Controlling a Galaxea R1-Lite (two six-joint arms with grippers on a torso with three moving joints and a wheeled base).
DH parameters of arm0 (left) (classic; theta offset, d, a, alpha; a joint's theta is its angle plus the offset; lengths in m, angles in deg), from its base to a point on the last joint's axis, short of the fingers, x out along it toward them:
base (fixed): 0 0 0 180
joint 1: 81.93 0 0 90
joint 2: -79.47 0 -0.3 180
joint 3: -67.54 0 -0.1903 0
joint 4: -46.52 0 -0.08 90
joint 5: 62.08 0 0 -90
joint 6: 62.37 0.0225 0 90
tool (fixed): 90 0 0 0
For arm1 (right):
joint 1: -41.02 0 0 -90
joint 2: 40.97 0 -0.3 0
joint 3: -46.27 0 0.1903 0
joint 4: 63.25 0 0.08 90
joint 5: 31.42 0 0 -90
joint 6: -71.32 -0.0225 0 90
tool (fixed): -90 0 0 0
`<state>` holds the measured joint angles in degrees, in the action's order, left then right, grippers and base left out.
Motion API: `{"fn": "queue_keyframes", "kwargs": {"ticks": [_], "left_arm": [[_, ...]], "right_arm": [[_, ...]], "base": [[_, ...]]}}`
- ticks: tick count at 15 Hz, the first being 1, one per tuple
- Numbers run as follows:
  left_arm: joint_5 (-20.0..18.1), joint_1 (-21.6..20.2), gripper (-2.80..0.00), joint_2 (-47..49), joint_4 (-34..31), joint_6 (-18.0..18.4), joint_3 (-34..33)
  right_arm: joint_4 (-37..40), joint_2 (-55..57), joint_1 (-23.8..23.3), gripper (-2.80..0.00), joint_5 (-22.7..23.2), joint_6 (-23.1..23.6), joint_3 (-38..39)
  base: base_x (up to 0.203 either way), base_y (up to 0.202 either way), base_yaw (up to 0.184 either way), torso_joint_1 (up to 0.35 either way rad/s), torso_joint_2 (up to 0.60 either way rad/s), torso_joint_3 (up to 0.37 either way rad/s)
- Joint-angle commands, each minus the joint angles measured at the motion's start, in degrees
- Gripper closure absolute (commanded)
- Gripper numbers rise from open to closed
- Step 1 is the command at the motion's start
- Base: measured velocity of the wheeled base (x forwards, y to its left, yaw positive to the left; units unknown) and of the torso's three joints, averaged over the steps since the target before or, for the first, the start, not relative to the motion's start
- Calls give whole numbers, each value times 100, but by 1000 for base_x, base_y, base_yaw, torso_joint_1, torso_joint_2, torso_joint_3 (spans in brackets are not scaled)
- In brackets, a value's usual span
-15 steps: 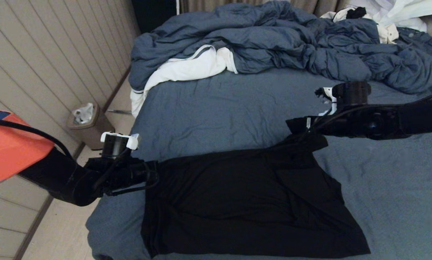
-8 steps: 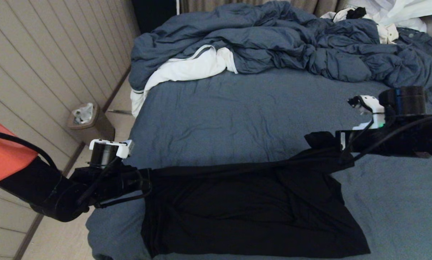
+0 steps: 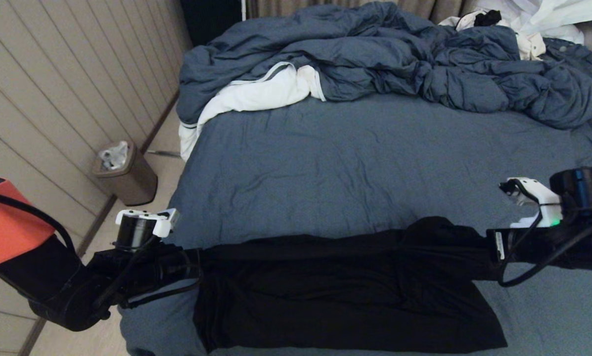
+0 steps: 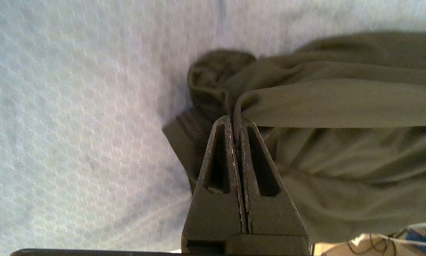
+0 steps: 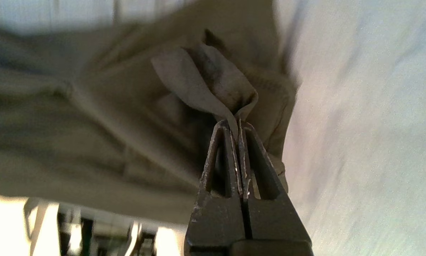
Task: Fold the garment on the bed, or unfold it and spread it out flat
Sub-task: Fold the black T-shirt
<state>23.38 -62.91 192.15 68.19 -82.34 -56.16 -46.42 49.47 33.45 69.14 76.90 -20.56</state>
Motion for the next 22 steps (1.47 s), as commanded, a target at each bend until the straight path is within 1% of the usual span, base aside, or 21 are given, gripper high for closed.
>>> {"fn": "queue_keyframes", "kwargs": {"ticks": [1,4,6,7,8,9,11,13,15,18,22], "left_arm": [[-29,5,0,96,102,-23,-117],[-48,32,0,96,111,-41,-226],[-56,29,0,129,111,-42,-235],[-56,40,-232,131,111,-33,-243],[-47,41,-280,114,111,-50,-244],[-47,41,-280,105,111,-50,-257],[-56,41,-280,79,111,-50,-288],[-46,41,-280,36,124,-45,-379],[-26,41,-280,32,338,-29,-581],[9,41,-280,304,1041,2,-865],[23,41,-280,270,1077,3,-869]], "right_arm": [[-5,-70,44,0,24,18,373],[-42,5,53,0,31,190,668],[-233,152,48,0,25,203,795],[-413,208,45,-280,25,216,903],[-600,256,45,-280,25,229,967],[-733,287,42,-280,32,297,1037],[-751,268,19,-280,51,520,1115],[-761,214,-13,-280,65,592,1205],[-762,129,-43,-280,193,558,1149],[-753,52,-26,-280,315,531,1004],[-757,4,-34,-280,315,522,962]], "base": [[0,0,0,0,0,0],[0,0,0,0,0,0],[0,0,0,0,0,0],[0,0,0,0,0,0],[0,0,0,0,0,0],[0,0,0,0,0,0],[0,0,0,0,0,0],[0,0,0,0,0,0],[0,0,0,0,0,0],[0,0,0,0,0,0],[0,0,0,0,0,0]]}}
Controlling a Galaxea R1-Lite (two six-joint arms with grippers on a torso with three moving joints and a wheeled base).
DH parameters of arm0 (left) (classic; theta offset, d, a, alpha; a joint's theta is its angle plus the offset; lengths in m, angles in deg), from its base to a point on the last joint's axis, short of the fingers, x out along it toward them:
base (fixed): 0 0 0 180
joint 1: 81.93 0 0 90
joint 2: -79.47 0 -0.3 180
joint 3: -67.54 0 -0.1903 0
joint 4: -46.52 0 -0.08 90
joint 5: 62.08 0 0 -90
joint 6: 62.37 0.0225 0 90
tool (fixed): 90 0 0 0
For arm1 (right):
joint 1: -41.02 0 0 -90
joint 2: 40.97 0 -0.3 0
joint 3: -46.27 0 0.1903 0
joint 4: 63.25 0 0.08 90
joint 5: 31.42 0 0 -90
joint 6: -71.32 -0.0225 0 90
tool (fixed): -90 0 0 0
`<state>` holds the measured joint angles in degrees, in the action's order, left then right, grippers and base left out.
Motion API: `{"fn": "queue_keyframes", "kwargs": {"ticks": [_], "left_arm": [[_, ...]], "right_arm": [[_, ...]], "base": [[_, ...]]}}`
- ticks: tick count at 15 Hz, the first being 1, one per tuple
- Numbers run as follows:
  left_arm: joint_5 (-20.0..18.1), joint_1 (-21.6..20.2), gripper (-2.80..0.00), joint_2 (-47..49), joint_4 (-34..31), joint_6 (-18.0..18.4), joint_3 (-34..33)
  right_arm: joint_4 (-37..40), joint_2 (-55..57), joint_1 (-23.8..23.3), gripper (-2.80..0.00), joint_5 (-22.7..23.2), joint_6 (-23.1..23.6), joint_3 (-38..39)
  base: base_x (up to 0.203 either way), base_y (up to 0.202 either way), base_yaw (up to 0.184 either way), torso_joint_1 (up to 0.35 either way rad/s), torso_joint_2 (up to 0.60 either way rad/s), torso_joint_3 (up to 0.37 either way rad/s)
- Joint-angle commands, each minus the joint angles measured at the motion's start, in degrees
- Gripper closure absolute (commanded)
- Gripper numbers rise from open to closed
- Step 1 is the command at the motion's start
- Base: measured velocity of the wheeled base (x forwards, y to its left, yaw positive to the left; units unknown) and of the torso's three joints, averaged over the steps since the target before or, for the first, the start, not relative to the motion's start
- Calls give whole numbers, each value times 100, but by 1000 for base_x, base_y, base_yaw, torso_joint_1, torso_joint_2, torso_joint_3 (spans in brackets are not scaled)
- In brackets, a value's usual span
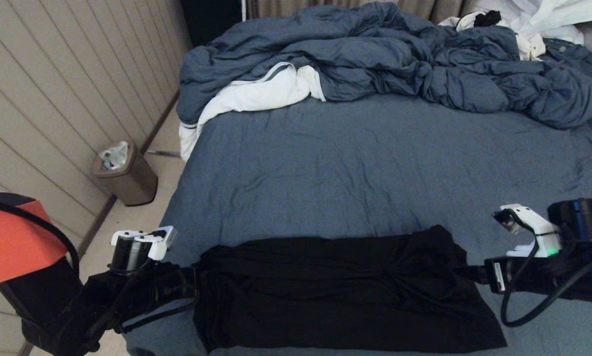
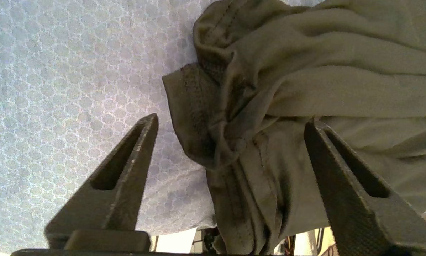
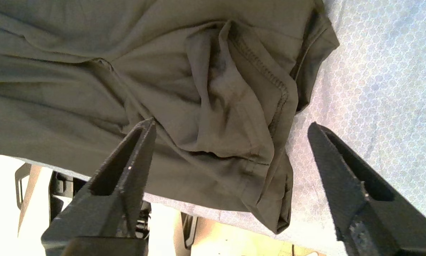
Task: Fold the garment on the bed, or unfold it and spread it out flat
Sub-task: Fold the black T-shirt
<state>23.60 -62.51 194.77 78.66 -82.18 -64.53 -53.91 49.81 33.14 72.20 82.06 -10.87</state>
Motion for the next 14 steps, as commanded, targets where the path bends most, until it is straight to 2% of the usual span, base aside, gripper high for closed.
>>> {"fn": "queue_keyframes", "kwargs": {"ticks": [1,7,14], "left_arm": [[20,0,-280,-22,23,-14,-54],[124,-2,-280,-743,29,-24,-464],[125,-403,-280,-838,257,-81,-942]], "right_arm": [[-3,-34,-4,-280,18,7,-32],[-3,-26,5,-280,31,-2,-116],[6,-70,-4,-280,80,-98,-244]], "base": [[0,0,0,0,0,0],[0,0,0,0,0,0],[0,0,0,0,0,0]]}}
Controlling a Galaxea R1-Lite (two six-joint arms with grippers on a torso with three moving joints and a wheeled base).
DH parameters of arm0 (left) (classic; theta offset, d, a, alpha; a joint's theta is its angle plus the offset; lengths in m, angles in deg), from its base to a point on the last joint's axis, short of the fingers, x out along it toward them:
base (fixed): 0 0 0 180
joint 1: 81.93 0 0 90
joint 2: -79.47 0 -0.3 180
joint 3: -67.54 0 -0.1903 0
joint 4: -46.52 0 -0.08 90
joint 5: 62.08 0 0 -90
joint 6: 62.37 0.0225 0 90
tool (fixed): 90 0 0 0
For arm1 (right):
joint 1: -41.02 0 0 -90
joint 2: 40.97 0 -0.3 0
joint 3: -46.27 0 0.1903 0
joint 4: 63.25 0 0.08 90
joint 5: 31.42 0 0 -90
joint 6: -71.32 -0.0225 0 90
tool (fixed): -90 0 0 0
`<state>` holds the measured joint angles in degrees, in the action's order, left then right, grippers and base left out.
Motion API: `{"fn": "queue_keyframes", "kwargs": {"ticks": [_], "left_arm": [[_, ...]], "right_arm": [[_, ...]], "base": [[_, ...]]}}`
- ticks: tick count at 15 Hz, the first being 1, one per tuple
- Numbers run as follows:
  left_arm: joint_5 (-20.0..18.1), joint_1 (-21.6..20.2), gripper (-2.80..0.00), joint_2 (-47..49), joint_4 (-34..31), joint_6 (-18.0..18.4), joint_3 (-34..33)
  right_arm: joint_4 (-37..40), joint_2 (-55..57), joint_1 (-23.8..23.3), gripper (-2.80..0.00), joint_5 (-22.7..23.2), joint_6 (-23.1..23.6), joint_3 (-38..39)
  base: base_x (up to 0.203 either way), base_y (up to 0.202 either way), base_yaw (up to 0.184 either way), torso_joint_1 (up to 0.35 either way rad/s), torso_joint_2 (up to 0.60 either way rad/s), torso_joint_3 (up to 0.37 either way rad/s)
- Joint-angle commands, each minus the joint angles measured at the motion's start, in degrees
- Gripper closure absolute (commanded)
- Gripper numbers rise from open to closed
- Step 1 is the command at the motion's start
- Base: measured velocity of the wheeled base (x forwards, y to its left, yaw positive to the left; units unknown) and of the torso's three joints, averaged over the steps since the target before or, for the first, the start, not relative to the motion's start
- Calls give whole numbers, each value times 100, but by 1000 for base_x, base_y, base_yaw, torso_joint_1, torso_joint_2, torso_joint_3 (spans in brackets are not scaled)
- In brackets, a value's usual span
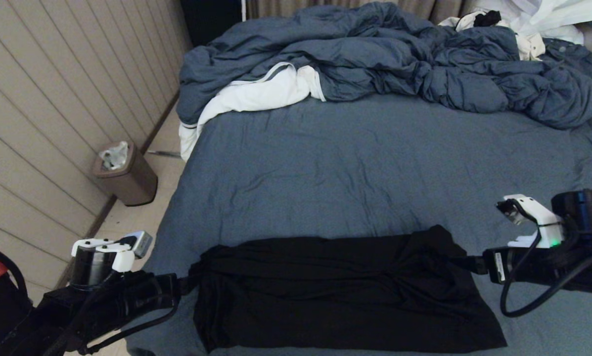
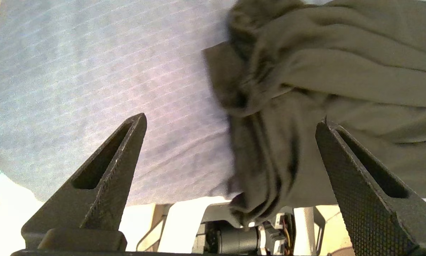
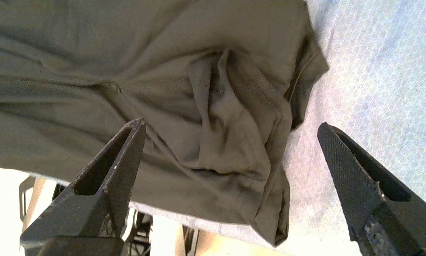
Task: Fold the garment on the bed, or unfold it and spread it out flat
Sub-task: Fold the black T-shirt
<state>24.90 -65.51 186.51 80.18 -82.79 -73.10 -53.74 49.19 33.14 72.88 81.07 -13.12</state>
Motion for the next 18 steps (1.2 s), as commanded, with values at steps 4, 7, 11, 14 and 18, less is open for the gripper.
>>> {"fn": "queue_keyframes", "kwargs": {"ticks": [4,7,11,14,18], "left_arm": [[12,-439,-280,-229,264,-24,43],[12,-504,-280,-221,21,-138,380],[8,-453,-280,-394,-1430,-546,1591],[14,26,0,-573,-3110,-697,2866],[21,1061,0,-75,-4619,-717,4227]], "right_arm": [[6,40,22,-280,112,-126,-199],[21,139,68,-280,145,-339,-401],[46,327,304,-280,180,-707,-759],[122,464,611,-251,165,-964,-1126],[514,741,1204,0,178,-988,-1665]], "base": [[0,0,0,0,0,0],[0,0,0,0,0,0],[0,0,0,0,0,0],[0,0,0,0,0,0],[0,0,0,0,0,0]]}}
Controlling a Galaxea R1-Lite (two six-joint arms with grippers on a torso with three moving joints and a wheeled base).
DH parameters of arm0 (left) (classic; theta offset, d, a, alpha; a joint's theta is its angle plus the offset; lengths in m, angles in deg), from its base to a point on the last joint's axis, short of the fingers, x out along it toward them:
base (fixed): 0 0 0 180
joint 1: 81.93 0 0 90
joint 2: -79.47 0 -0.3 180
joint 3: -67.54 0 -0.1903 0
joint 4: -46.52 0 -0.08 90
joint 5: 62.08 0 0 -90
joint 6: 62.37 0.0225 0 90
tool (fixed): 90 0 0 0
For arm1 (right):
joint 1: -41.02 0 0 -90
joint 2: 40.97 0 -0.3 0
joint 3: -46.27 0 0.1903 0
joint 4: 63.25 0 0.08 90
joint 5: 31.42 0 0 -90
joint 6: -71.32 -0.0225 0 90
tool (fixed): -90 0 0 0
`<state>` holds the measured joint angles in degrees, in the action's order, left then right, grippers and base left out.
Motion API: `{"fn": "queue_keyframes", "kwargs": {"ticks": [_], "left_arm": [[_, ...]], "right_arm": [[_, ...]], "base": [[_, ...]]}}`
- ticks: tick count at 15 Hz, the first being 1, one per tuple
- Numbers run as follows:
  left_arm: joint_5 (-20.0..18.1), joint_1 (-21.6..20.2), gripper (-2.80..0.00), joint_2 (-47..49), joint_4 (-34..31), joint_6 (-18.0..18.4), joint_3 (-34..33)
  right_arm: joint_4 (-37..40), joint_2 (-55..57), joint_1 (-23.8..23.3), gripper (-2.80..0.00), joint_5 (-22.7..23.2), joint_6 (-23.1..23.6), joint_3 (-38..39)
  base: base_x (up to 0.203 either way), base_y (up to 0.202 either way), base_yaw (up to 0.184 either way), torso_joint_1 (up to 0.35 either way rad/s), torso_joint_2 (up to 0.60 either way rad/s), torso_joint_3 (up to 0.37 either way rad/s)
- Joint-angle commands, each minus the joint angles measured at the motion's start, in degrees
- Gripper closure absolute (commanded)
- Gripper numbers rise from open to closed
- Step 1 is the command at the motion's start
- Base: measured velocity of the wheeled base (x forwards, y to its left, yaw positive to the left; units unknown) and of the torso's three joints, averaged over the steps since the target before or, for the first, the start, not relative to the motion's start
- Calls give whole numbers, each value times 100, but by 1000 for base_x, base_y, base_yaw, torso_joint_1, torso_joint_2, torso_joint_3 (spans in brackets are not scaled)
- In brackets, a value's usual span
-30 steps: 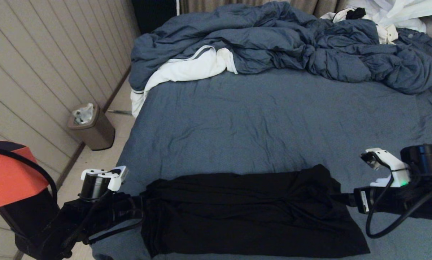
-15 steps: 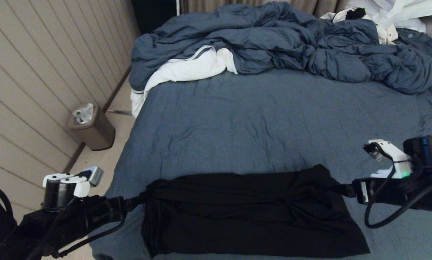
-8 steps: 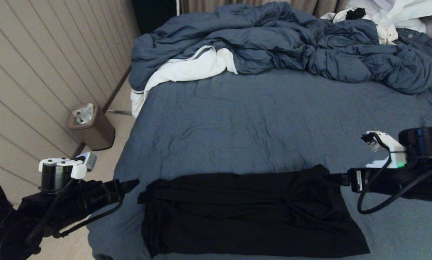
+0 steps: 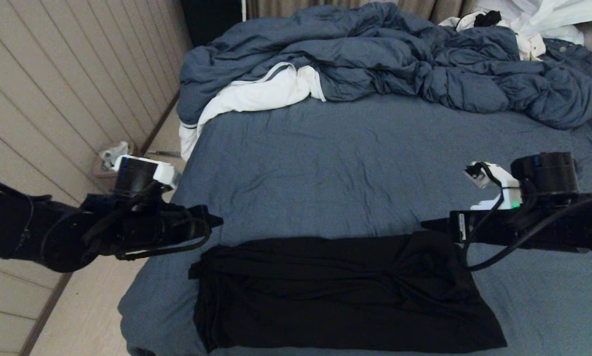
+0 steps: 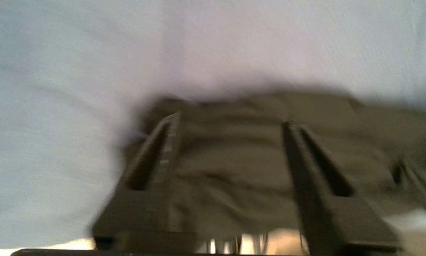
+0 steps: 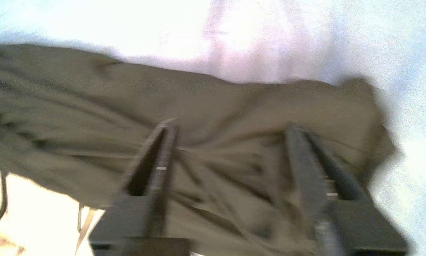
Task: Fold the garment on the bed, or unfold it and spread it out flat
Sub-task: Fold the black T-shirt
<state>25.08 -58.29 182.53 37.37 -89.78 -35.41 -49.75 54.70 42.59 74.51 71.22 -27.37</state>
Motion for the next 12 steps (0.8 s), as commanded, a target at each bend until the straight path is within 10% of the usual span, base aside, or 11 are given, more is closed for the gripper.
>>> {"fn": "queue_keyframes", "kwargs": {"ticks": [1,5,12], "left_arm": [[8,509,0,536,-456,-11,649],[610,1156,0,1332,-582,15,933],[882,1006,0,1951,-96,26,1052]], "right_arm": [[306,300,484,0,15,-17,-458],[660,965,1392,0,7,-398,-1178],[653,1986,2377,0,-18,-632,-1609]], "base": [[0,0,0,0,0,0],[0,0,0,0,0,0],[0,0,0,0,0,0]]}}
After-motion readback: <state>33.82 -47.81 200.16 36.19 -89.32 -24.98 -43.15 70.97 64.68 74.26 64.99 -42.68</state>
